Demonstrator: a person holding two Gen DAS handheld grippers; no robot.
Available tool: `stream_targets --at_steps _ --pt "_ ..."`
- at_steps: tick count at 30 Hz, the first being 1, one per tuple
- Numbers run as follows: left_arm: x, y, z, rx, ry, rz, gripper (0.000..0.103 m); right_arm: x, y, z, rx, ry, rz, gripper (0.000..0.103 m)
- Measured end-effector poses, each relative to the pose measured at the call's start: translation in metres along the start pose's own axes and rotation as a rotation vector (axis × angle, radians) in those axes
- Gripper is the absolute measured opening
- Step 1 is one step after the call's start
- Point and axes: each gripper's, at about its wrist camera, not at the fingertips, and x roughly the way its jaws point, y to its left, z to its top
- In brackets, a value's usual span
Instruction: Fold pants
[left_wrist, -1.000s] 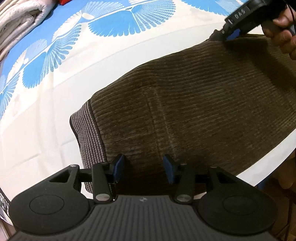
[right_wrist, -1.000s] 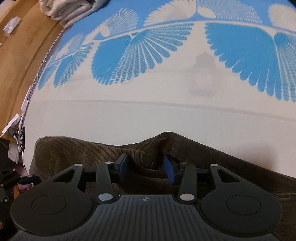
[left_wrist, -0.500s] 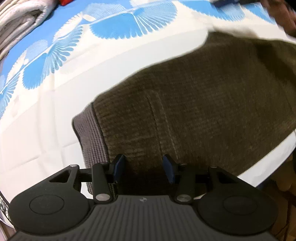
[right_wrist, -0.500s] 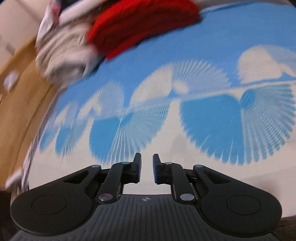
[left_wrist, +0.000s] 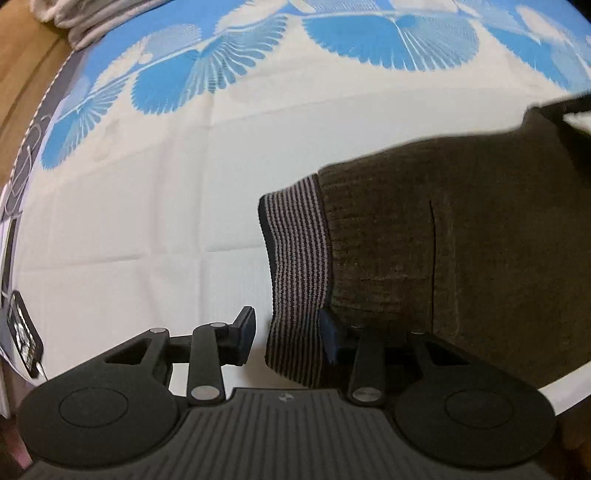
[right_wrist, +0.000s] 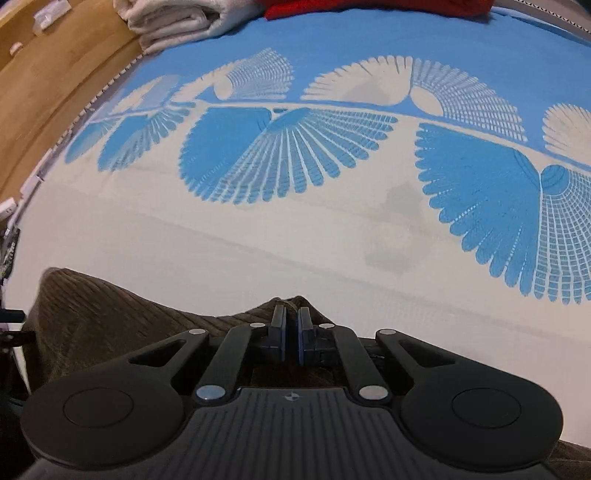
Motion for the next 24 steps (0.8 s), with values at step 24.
stream_targets --at_steps 24 --pt "-0.043 -0.042 0.01 0.084 -0.2 -0.072 0.05 -0.06 -0.065 -0.033 0.097 -0.106 -0.375 0.035"
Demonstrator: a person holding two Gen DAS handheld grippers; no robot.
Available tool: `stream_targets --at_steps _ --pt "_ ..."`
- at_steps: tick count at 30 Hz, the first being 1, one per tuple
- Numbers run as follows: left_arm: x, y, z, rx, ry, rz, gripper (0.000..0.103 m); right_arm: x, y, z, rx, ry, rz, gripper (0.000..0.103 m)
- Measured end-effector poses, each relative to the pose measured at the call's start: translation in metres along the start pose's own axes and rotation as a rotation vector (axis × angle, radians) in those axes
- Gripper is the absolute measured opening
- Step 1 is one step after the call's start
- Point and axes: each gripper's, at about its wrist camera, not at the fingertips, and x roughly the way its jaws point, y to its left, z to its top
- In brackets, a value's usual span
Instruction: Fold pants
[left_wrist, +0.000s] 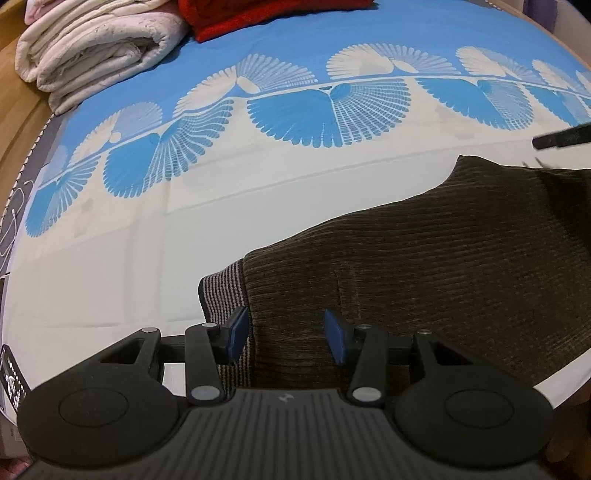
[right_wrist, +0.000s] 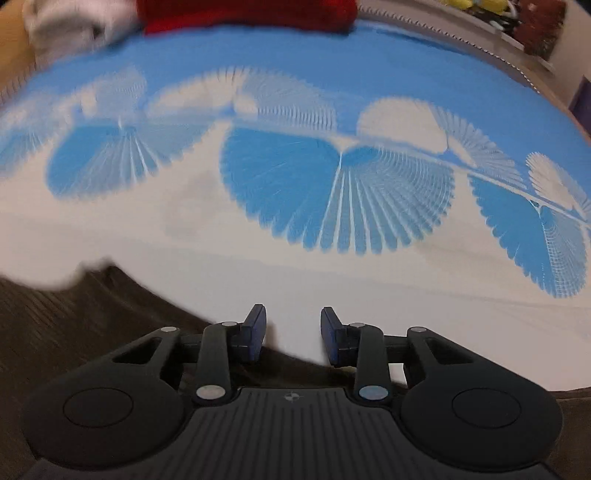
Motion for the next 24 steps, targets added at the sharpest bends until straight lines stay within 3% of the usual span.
stream_targets --at_steps 4,7,9,10,12,13,14,19,21,24 --pt "0.006 0.0 0.0 -0.008 0.022 -0.024 0.05 -0.031 -0.014 0.0 0.009 -0.05 0.157 0.036" --pt "0.019 -0.001 -0.003 -0.005 0.058 -0.06 0.056 -0.046 -0.031 -0.012 0.023 -0.007 0.263 0.041" --pt "0.038 -0.001 -0.01 0.009 0.145 -0.037 0.057 -0.052 -0.039 -0.03 -0.003 0.069 0.268 0.051" --pt "0.049 -0.001 -0.017 0.026 0.197 -0.004 0.057 -0.049 -0.045 -0.043 -0.039 0.14 0.208 0.053" --pt "0.051 -0.004 -0.021 0.061 0.197 0.015 0.057 -0.039 -0.068 -0.073 -0.086 0.294 -0.001 0.051" --pt "0.048 -0.005 -0.021 0.06 0.188 0.019 0.058 -0.037 -0.09 -0.089 -0.068 0.356 -0.127 0.053" --pt "0.044 -0.007 -0.02 0.055 0.179 0.023 0.058 -0.045 -0.118 -0.099 0.004 0.355 -0.197 0.055" --pt "0.015 -0.027 -0.014 0.119 0.044 0.029 0.061 -0.139 -0.245 -0.14 0.516 0.047 -0.31 0.054" --pt "0.001 -0.037 -0.009 0.127 -0.03 0.043 0.061 -0.176 -0.278 -0.167 0.634 -0.055 -0.351 0.054" --pt "-0.034 -0.047 -0.002 0.064 -0.166 -0.023 0.061 -0.217 -0.318 -0.207 0.77 -0.147 -0.389 0.054"
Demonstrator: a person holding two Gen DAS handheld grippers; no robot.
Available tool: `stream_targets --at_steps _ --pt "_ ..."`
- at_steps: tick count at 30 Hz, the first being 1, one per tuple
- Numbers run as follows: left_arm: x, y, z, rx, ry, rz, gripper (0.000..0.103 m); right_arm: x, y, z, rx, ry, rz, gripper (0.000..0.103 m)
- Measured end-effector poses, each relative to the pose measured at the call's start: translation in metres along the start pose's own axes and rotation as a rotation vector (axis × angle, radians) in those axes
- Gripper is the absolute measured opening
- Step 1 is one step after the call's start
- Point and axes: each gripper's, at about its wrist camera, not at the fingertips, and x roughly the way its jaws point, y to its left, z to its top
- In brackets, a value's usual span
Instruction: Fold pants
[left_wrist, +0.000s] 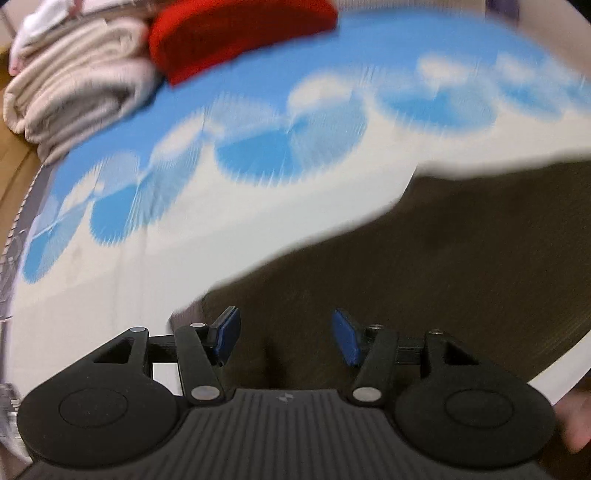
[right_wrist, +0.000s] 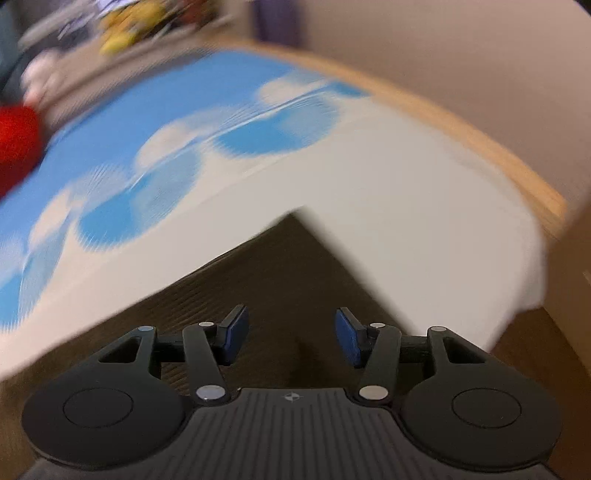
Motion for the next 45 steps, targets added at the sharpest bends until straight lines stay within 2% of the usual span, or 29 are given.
stream_targets --at_steps 3,4,5,6,7,9,12,15,18,25,27,28,29,35,38,41,45 --pt "-0.035 -0.013 0.014 -0.089 -0.08 -0.05 0.061 -0.004 -0.056 -0.003 0.173 0.0 0.03 0.054" --pt "-0.047 -0.021 0.02 -0.102 -0.115 -0.075 0.066 -0.001 -0.07 -0.008 0.221 0.018 0.04 0.054" --pt "-0.061 -0.03 0.023 -0.11 -0.159 -0.104 0.072 0.005 -0.083 -0.014 0.267 0.051 0.042 0.054" --pt "-0.072 -0.039 0.023 -0.118 -0.201 -0.126 0.082 0.014 -0.094 -0.022 0.308 0.091 0.039 0.054" --pt "-0.081 -0.049 0.021 -0.131 -0.25 -0.148 0.085 0.02 -0.102 -0.027 0.343 0.136 0.038 0.054" --pt "-0.083 -0.068 0.012 -0.149 -0.29 -0.182 0.085 0.032 -0.112 -0.036 0.415 0.201 0.074 0.053" --pt "-0.069 -0.1 0.009 -0.102 -0.202 -0.13 0.085 0.045 -0.12 -0.04 0.47 0.227 0.085 0.053" --pt "-0.061 -0.113 0.013 -0.077 -0.223 -0.146 0.085 0.053 -0.122 -0.045 0.517 0.256 0.07 0.053" --pt "-0.052 -0.121 0.013 -0.018 -0.232 -0.057 0.085 0.064 -0.12 -0.046 0.54 0.255 0.086 0.051" --pt "-0.035 -0.105 0.013 -0.026 -0.215 -0.066 0.085 0.081 -0.109 -0.041 0.523 0.273 0.058 0.048" --pt "-0.036 -0.103 0.013 -0.027 -0.215 -0.066 0.085 0.081 -0.108 -0.04 0.518 0.268 0.037 0.036" --pt "-0.035 -0.101 0.014 -0.028 -0.216 -0.067 0.085 0.081 -0.106 -0.039 0.511 0.259 0.028 0.023" --pt "-0.036 -0.1 0.014 -0.03 -0.218 -0.065 0.085 0.081 -0.105 -0.039 0.512 0.255 0.039 0.018" --pt "-0.044 -0.086 0.012 -0.061 -0.227 -0.057 0.085 0.056 -0.095 -0.032 0.547 0.179 0.037 0.015" --pt "-0.047 -0.077 0.013 -0.088 -0.229 -0.046 0.085 0.025 -0.064 -0.02 0.429 0.072 0.032 0.014" --pt "-0.051 -0.07 0.014 -0.115 -0.226 -0.033 0.085 -0.022 0.003 -0.018 0.169 -0.102 0.031 0.014" --pt "-0.055 -0.06 0.014 -0.144 -0.231 -0.015 0.085 -0.083 0.111 -0.058 -0.2 -0.331 0.124 0.014"
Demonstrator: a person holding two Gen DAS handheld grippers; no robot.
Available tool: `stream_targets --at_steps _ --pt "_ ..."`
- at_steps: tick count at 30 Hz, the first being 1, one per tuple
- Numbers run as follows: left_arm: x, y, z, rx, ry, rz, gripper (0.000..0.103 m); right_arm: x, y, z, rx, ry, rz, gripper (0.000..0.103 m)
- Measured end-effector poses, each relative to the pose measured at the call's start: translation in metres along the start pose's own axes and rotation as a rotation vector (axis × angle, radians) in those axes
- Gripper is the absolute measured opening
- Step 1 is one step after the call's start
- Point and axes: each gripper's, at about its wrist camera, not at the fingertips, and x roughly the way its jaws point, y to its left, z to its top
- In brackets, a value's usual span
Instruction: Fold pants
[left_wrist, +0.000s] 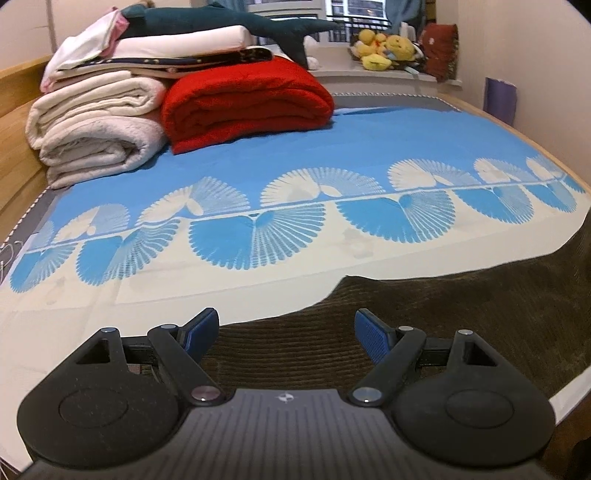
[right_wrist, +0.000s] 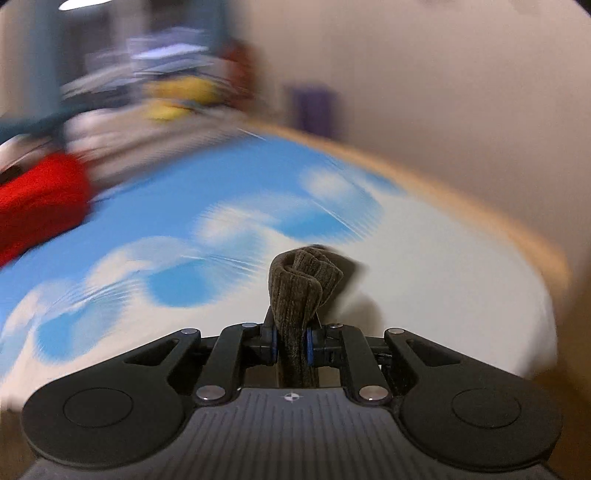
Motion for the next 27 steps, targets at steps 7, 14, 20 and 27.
stream_targets --at_steps 7,14,20,27 --pt "-0.001 0.024 -0.005 -0.045 0.019 0.032 0.085 -0.062 0.19 -0.093 -0.441 -0.072 0.389 0.015" --pt "0.003 0.053 -0.011 -0.113 0.066 0.055 0.085 -0.046 0.265 -0.204 -0.766 0.398 0.715 0.041" --pt "0.002 0.064 -0.01 -0.13 0.067 0.061 0.085 -0.058 0.253 -0.173 -0.624 0.298 0.759 0.046" --pt "0.004 0.062 -0.009 -0.121 0.073 0.059 0.085 -0.038 0.256 -0.196 -0.703 0.35 0.684 0.046"
